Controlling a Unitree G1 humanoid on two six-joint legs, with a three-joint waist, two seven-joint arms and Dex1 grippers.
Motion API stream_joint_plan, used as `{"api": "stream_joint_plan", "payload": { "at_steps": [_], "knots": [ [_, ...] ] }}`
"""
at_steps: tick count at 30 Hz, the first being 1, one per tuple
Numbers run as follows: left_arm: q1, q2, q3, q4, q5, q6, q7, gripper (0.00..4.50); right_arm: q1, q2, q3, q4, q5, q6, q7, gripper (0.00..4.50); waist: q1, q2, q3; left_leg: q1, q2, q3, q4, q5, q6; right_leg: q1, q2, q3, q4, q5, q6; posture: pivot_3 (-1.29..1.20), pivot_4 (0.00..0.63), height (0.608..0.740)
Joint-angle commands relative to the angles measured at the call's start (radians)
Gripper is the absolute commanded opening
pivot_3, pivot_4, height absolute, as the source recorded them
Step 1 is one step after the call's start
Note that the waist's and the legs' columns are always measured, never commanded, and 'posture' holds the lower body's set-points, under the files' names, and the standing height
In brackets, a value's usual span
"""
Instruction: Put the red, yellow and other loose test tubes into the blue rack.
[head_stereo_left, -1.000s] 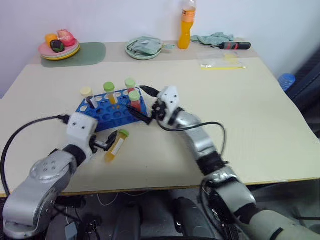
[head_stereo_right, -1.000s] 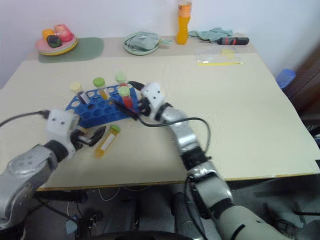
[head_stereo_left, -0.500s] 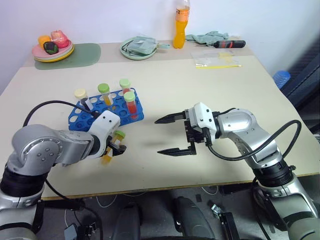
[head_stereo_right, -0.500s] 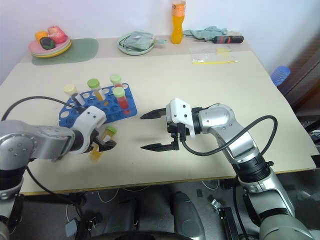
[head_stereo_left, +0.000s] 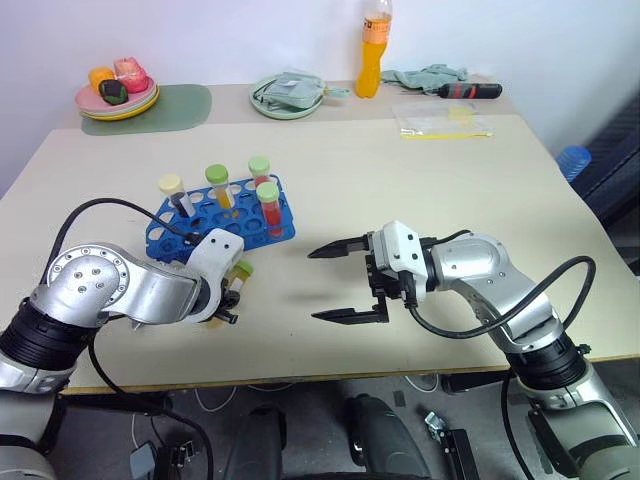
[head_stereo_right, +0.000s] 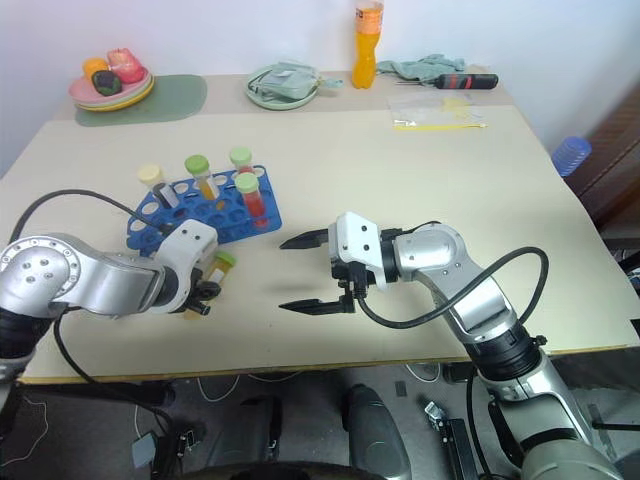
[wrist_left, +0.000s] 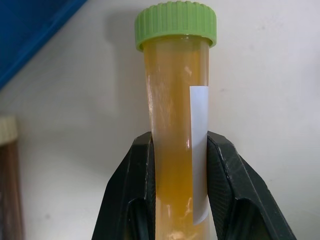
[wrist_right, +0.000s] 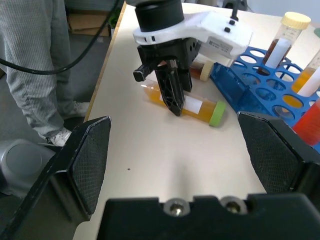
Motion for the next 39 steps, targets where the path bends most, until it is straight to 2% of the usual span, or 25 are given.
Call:
{"api": "stream_joint_plan", "payload": {
  "at_steps": [1, 3, 6, 8, 9, 10, 11, 13, 16, 18, 22, 27, 39],
  "knots": [
    [-0.023, 0.059, 0.076, -0.155, 0.058, -0.059, -0.074, 0.77, 0.011, -0.006, -0.045, -0.034, 0.031, 0.028, -0.025, 4.50, 0.002, 0.000, 0.000, 0.000, 0.000, 0.000, 0.000, 0.000, -0.001, 0.000, 0.000, 0.000, 0.000, 0.000, 0.000, 0.00, 0.150, 0.740],
    [0.013, 0.085, 0.149, -0.243, 0.176, -0.092, -0.166, 0.77, 0.021, -0.012, -0.060, -0.037, 0.040, 0.042, -0.033, 4.50, 0.002, 0.000, 0.000, 0.000, -0.001, 0.000, -0.001, 0.001, -0.003, 0.000, 0.000, 0.000, 0.000, 0.000, 0.000, 0.00, 0.150, 0.740],
    [0.165, 0.137, 0.332, -0.456, 0.587, -0.315, -0.450, 0.77, 0.057, -0.028, -0.082, -0.030, 0.038, 0.054, -0.050, 4.50, -0.002, 0.000, 0.000, 0.000, 0.000, 0.001, -0.002, 0.002, -0.003, 0.000, 0.001, 0.000, -0.001, 0.000, 0.000, 0.00, 0.150, 0.740],
    [0.284, 0.057, 0.466, -0.486, 0.693, -0.461, -0.564, 0.77, 0.076, -0.034, -0.090, -0.027, 0.039, 0.059, -0.060, 4.50, 0.001, 0.001, 0.000, 0.000, 0.000, 0.002, -0.003, 0.003, -0.005, -0.001, 0.001, 0.000, -0.001, 0.000, -0.001, 0.00, 0.150, 0.740],
    [0.328, -0.001, 0.508, -0.484, 0.743, -0.535, -0.602, 0.77, 0.083, -0.035, -0.093, -0.027, 0.041, 0.063, -0.065, 4.50, 0.002, 0.002, 0.000, 0.000, 0.000, 0.002, -0.002, 0.002, -0.004, -0.001, 0.001, 0.000, -0.001, 0.000, -0.001, 0.00, 0.150, 0.740],
    [0.357, -0.062, 0.518, -0.471, 0.854, -0.624, -0.605, 0.77, 0.089, -0.034, -0.094, -0.024, 0.041, 0.064, -0.072, 4.50, 0.003, 0.002, -0.001, 0.000, 0.000, 0.002, -0.003, 0.002, -0.003, 0.000, 0.001, 0.001, -0.002, 0.000, -0.001, 0.00, 0.150, 0.740],
    [0.377, -0.108, 0.511, -0.454, 0.962, -0.684, -0.599, 0.77, 0.093, -0.032, -0.095, -0.022, 0.041, 0.064, -0.077, 4.50, 0.004, 0.002, -0.001, 0.000, 0.000, 0.002, -0.002, 0.002, -0.003, 0.000, 0.001, 0.001, -0.002, 0.000, -0.001, 0.00, 0.150, 0.740],
    [0.392, -0.182, 0.417, -0.401, 1.202, -0.768, -0.563, 0.77, 0.096, -0.019, -0.092, -0.018, 0.043, 0.071, -0.095, 4.50, 0.004, 0.001, -0.001, 0.000, 0.000, 0.002, -0.001, 0.002, -0.003, 0.000, 0.002, 0.001, -0.002, 0.000, -0.001, 0.00, 0.150, 0.740],
    [0.375, -0.304, 0.214, -0.299, 1.544, -0.922, -0.544, 0.77, 0.093, 0.011, -0.087, -0.002, 0.043, 0.079, -0.130, 4.50, 0.008, 0.000, -0.001, 0.000, -0.001, 0.002, -0.001, 0.002, -0.003, 0.001, 0.002, 0.001, -0.003, 0.000, 0.000, 0.00, 0.150, 0.740],
    [0.366, -0.374, 0.120, -0.215, 1.718, -1.031, -0.559, 0.77, 0.096, 0.034, -0.087, 0.006, 0.034, 0.086, -0.163, 4.50, 0.017, 0.000, -0.001, 0.000, -0.001, 0.002, -0.001, 0.002, -0.003, 0.002, 0.002, 0.001, -0.004, 0.000, 0.000, 0.00, 0.150, 0.740],
    [0.375, -0.516, 0.095, -0.044, 1.855, -1.184, -0.592, 0.77, 0.115, 0.075, -0.108, 0.004, 0.034, 0.122, -0.251, 4.50, 0.024, 0.000, -0.001, -0.001, -0.001, 0.002, -0.001, 0.001, -0.002, 0.001, 0.001, 0.001, -0.005, 0.001, 0.001, 0.00, 0.150, 0.740],
    [0.382, -0.623, 0.134, 0.063, 1.901, -1.285, -0.666, 0.77, 0.158, 0.081, -0.107, -0.022, 0.030, 0.134, -0.302, 4.50, 0.025, 0.000, -0.001, 0.000, 0.000, 0.002, -0.001, 0.001, -0.002, 0.001, 0.001, 0.001, -0.003, 0.001, 0.001, 0.00, 0.150, 0.740],
    [0.343, -0.738, 0.206, 0.242, 1.963, -1.398, -0.786, 0.77, 0.190, 0.081, -0.099, -0.051, 0.037, 0.142, -0.345, 4.50, 0.024, 0.000, -0.001, 0.000, 0.000, 0.002, -0.001, 0.001, -0.002, 0.001, 0.001, 0.001, -0.002, 0.001, 0.001, 0.00, 0.150, 0.740]
  ]
}}
